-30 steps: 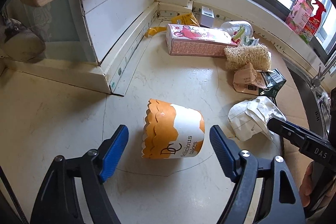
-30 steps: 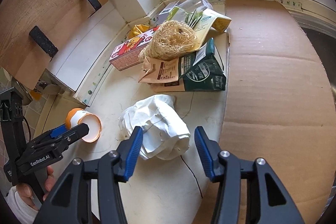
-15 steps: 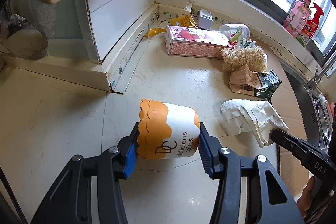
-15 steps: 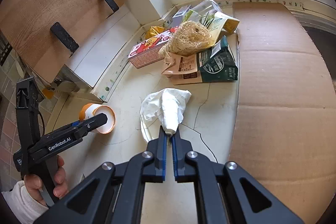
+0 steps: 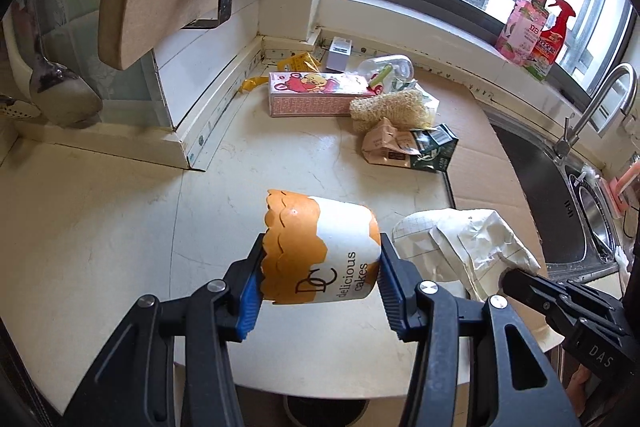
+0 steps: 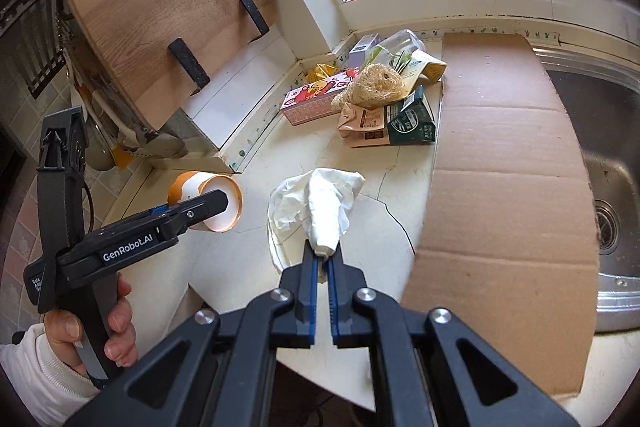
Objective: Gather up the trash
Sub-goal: 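Carry the cake cup and tissue down toward the black trash bin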
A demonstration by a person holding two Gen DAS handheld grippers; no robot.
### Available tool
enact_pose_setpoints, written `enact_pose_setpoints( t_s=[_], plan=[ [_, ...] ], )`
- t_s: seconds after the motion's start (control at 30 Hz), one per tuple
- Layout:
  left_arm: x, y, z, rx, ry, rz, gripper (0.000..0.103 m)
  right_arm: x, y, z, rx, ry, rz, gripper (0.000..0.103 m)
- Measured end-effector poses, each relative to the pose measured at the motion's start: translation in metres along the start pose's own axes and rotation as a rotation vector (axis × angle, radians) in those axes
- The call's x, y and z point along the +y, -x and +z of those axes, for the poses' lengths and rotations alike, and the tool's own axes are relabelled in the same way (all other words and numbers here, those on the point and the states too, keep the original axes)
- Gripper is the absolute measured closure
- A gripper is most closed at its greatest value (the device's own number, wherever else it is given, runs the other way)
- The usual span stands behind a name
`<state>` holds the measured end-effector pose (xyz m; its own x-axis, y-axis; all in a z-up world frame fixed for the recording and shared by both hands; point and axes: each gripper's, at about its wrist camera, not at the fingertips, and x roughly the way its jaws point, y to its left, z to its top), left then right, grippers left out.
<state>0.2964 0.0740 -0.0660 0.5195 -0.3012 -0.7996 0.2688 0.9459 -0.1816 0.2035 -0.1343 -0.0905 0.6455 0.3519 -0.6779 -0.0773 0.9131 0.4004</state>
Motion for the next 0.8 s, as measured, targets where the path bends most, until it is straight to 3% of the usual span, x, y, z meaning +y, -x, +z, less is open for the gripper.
enact_pose_setpoints(
  t_s=[0.47,0.8],
  plan=[
    [-0.084,0.071,-0.094,0.003,-0.065,-0.021,0.054,-0.003,0.11,-0.079,-0.006,0.071,-0.085,0.099],
    [-0.125,0.101,-0.174,0.032,-0.095,-0.024,0.054,-0.012,0.148,-0.149,0.067,0.104,-0.115,0.099]
  ],
)
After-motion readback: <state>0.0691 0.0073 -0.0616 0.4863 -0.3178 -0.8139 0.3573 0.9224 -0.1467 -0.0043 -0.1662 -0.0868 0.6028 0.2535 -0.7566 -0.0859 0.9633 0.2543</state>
